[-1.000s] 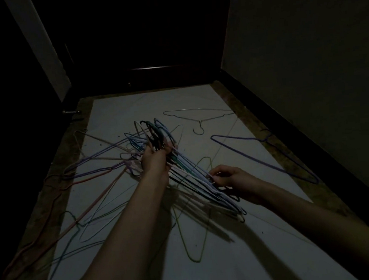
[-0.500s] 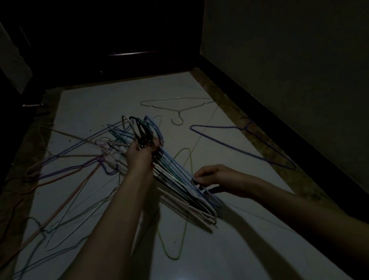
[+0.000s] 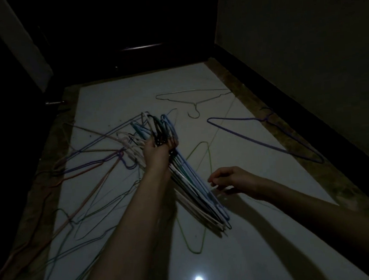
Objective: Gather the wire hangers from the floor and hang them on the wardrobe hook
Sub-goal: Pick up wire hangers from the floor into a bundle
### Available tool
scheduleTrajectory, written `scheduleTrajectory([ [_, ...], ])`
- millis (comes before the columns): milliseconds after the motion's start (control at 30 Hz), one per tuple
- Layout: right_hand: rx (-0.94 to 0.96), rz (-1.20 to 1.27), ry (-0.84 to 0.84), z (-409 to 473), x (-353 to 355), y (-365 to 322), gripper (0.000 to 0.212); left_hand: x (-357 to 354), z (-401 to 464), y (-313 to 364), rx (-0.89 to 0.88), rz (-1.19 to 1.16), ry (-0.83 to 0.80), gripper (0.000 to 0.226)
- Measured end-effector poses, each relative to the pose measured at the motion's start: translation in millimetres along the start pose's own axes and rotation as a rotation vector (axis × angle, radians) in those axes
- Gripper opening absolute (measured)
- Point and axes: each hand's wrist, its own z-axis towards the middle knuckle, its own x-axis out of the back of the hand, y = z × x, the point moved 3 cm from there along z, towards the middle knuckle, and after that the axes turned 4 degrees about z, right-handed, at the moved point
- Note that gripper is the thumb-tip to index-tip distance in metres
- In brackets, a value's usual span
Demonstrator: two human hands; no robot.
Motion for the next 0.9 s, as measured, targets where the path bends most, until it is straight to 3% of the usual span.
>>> scheduleTrajectory([
  [333, -0.022, -0.100, -0.068, 44.9, -74.6, -15.2, 0.010, 73.1, 9.8, 28.3, 0.006, 0.028, -0.005, 0.032],
  [567, -0.023, -0.103, 0.056, 77.1, -96.9, -11.6, 0.033, 120.1, 19.5, 30.5, 0.064, 0.050, 0.009, 0.022],
  [767, -0.017, -0.246, 0.153, 112.5, -108.9, -4.3, 0.054, 133.8, 23.3, 29.2, 0.075, 0.099, 0.018, 0.032],
  [900, -0.043, -0.374, 0.222, 125.9, -118.5, -6.8, 0.050, 145.1, 26.2, 26.7, 0.050, 0.121, 0.009, 0.035],
])
